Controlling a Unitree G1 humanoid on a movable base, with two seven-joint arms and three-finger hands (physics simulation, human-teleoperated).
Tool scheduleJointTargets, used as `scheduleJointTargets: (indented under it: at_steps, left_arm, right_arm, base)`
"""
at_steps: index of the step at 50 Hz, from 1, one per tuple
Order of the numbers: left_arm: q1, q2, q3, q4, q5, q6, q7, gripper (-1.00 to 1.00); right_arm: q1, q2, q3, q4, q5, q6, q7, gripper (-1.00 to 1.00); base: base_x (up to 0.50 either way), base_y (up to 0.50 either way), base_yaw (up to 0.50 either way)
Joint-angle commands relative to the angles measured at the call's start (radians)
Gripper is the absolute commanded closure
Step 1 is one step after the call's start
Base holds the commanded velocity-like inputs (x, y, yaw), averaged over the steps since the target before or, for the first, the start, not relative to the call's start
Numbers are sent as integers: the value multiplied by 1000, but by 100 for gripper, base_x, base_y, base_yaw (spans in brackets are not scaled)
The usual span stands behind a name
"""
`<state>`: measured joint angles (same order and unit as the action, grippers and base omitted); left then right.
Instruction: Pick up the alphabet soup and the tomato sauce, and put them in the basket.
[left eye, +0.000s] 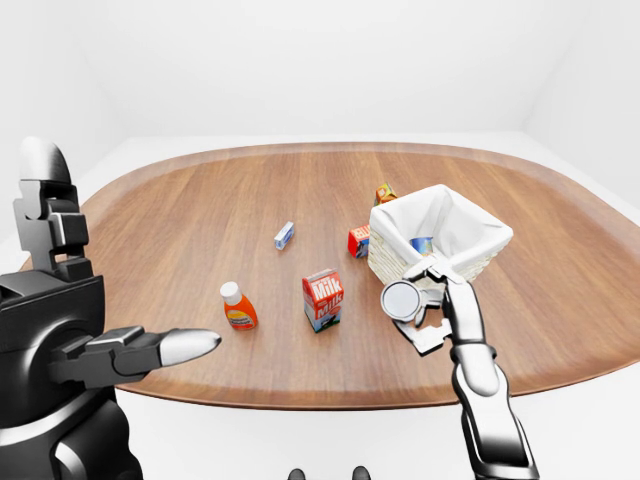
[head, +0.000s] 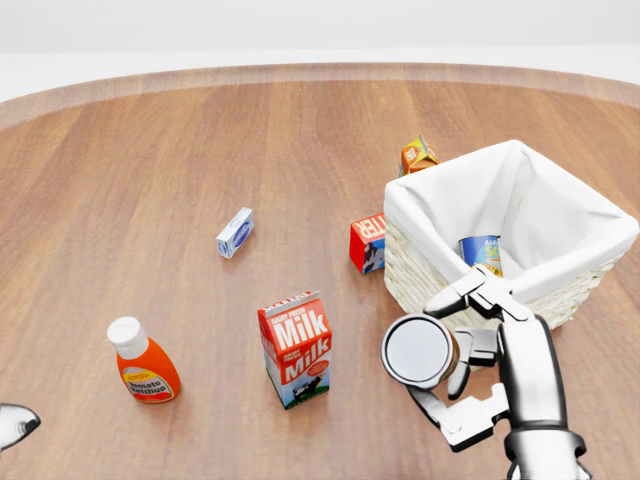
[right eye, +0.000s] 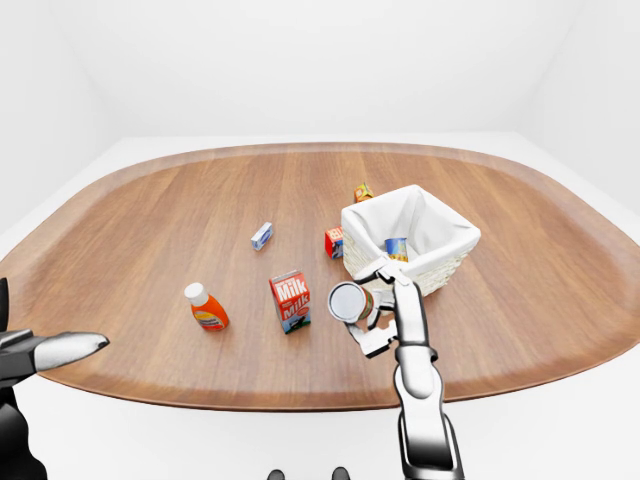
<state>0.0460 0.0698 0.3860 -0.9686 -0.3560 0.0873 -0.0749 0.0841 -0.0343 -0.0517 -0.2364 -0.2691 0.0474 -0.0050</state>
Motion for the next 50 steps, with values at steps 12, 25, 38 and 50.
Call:
scheduleJointTargets:
  at_steps: [12,25,38,50]
  left_arm:
    - [-4,6,10,4,-12,0,6,-94]
    - [-9,11,17,5,-19,0,10,-94]
    - [-14,14,11,3,-16,0,15,-94]
    - [-19,17,21,9,-22,0,18,-94]
  right_arm:
    - [-117,-12,-43,-368,16,40,81,100]
    - [-609,-212,-142,94,66,40,-17,100]
    - [-989,-372,-129,860,80,-94,-123,100]
    - [-1278,-396,-78,1438,20,-135,-171,100]
  base:
    - [0,0,0]
    - [0,0,0]
    - [0,0,0]
    - [0,0,0]
